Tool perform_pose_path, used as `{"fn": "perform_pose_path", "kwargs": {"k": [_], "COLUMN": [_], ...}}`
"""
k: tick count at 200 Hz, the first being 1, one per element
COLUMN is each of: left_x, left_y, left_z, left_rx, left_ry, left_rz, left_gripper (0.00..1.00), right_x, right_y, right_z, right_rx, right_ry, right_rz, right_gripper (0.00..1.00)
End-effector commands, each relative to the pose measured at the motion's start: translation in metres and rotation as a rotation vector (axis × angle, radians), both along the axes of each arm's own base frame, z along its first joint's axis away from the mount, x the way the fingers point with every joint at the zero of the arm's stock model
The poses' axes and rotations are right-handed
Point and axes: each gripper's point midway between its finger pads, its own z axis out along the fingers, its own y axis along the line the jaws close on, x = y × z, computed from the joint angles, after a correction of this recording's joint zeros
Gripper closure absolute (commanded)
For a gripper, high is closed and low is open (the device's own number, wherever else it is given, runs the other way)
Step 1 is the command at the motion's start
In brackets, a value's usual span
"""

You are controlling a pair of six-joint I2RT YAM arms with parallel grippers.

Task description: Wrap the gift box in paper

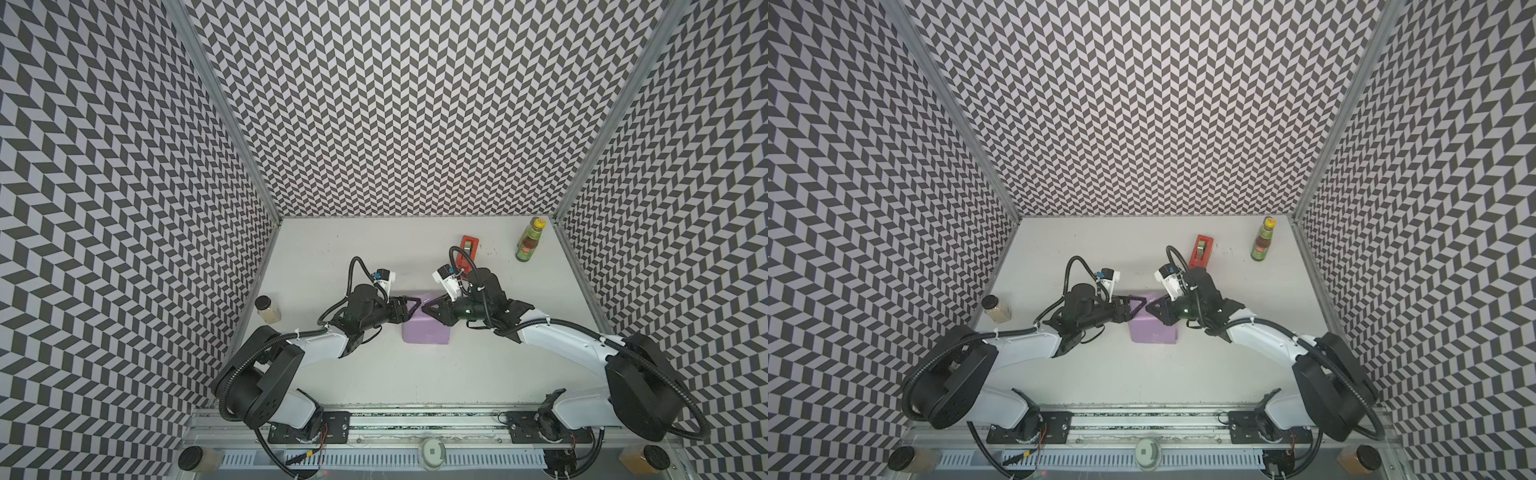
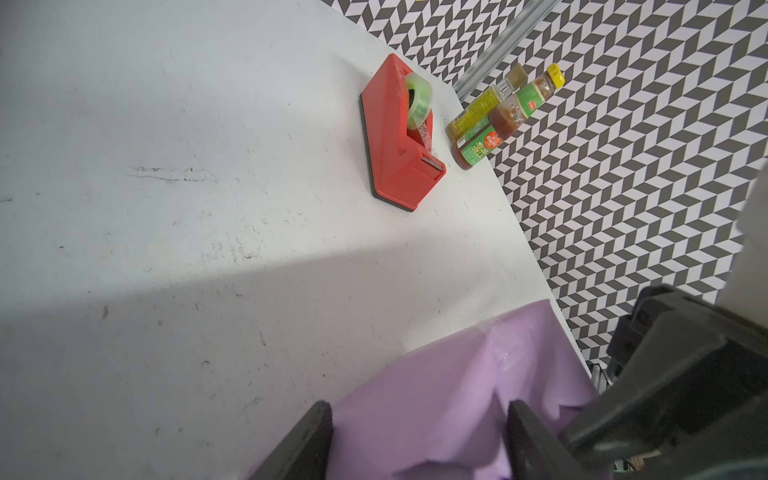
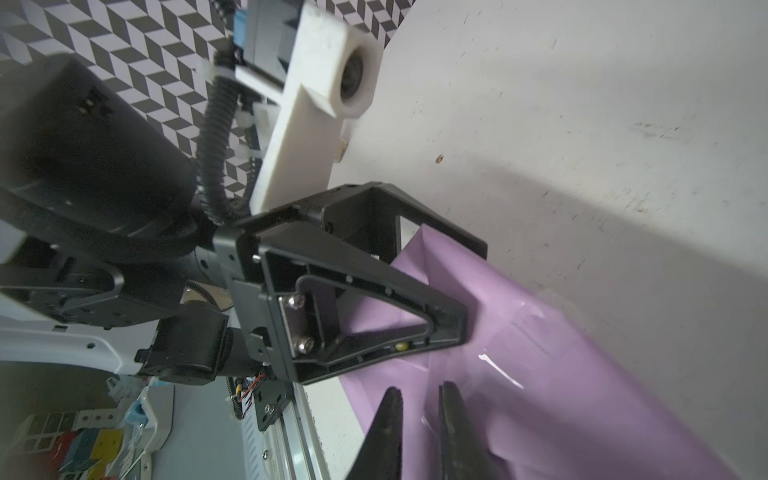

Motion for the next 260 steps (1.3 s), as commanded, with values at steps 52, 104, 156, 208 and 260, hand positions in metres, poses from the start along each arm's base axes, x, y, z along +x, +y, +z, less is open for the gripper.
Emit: {"fn": "perform_pose_path", "kwargs": {"k": [52, 104, 156, 208, 260], "left_x": [-0.016, 0.024, 0.025, 0.015, 0.021], "left_y": [0.012, 0.001, 0.031, 0.072, 0.091], "left_z": [-0.042, 0.039, 0.086, 0.085, 0.086], "left_rx": [0.122, 0.038, -0.001, 0.069, 0.076], "left_ry": [0.14, -0.033, -0.122, -0.141, -0.151], "left_rz": [-0.003, 0.029, 0.079, 0.135, 0.184], "left_gripper": [0.27, 0.1, 0.08, 0.11, 0.11], "right_x": [0.021, 0.009, -0.021, 0.048, 0.105], "right_y": [-0.047, -0.087, -0.072, -0.054, -0.042], "right_z": [0.042, 0.028, -0.011, 0.006, 0.027], "right_rx": [-0.001, -0.079, -0.06, -0.104, -0.052], "right_ry": [-0.105, -0.207, -0.266, -0.287, -0.198], "right_rz": [-0.098, -0.264, -0.275, -0.387, -0.369], "right_gripper": [0.7, 0.4, 0.24, 0.28, 0.33]}}
